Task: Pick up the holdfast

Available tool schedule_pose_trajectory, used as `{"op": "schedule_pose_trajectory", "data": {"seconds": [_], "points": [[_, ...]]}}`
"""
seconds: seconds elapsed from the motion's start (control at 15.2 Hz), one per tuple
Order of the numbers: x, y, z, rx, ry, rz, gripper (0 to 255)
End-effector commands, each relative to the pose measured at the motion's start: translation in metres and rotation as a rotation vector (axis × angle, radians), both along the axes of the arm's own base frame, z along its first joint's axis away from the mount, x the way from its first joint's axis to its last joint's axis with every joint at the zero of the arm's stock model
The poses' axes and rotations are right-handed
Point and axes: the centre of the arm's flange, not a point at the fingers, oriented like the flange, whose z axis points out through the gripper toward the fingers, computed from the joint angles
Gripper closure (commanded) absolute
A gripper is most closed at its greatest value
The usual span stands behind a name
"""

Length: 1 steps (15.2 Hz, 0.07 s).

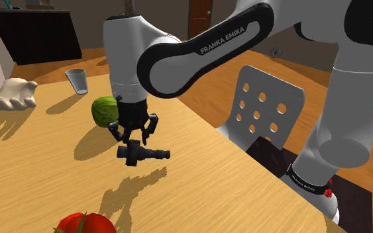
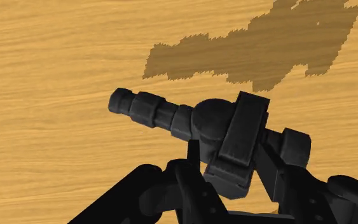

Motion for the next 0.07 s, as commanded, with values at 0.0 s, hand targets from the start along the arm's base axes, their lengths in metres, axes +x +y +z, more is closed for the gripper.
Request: {"op": "schedule_pose_trajectory", "data": {"seconds": [0.0], "points": [[0.0004, -0.0001, 0.0026, 0.000, 0.000, 0.000, 255]]}}
